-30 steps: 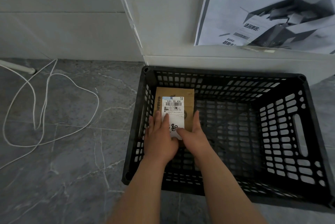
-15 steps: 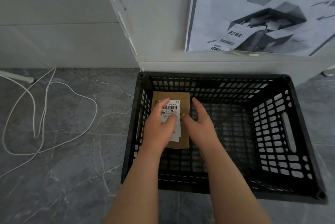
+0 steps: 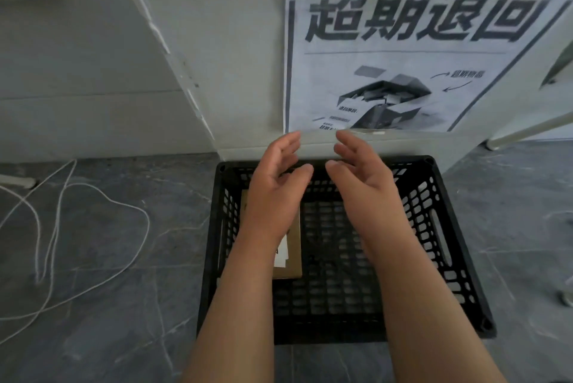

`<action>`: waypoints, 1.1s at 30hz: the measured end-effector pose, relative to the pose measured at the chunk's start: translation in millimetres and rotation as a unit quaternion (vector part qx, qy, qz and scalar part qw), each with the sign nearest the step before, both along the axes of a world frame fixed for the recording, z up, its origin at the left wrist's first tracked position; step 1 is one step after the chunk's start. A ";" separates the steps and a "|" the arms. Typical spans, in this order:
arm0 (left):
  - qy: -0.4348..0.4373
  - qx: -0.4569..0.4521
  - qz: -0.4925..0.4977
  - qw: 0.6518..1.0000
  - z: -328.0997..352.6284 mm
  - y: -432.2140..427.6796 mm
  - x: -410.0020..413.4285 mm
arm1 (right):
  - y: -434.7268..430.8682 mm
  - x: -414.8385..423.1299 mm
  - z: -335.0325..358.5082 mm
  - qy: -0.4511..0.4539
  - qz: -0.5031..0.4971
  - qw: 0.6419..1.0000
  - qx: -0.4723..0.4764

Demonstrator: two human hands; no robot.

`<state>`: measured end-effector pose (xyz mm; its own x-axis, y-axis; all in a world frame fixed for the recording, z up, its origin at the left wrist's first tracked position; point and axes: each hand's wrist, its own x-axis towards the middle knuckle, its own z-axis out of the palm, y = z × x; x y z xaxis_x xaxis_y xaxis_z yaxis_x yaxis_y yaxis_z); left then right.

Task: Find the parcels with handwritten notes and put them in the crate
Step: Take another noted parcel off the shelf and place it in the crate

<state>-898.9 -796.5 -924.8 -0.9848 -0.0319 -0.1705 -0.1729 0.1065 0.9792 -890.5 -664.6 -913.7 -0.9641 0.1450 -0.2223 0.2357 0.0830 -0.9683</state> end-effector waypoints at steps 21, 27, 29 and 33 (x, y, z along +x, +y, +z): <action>0.017 -0.019 -0.043 0.999 346.3 38.0 27.8 | 56.0 36.3 348.6 0.050 -0.009 0.999 -0.010; 0.056 -0.012 -0.041 0.998 476.6 41.6 32.5 | 62.0 41.8 475.6 0.090 -0.003 0.996 -0.014; 0.070 -0.009 -0.041 0.997 521.1 42.8 35.2 | 63.0 43.6 517.4 0.105 -0.003 0.994 -0.015; 0.104 -0.009 -0.040 0.994 606.8 46.2 34.4 | 69.7 41.0 601.5 0.144 0.004 0.989 -0.021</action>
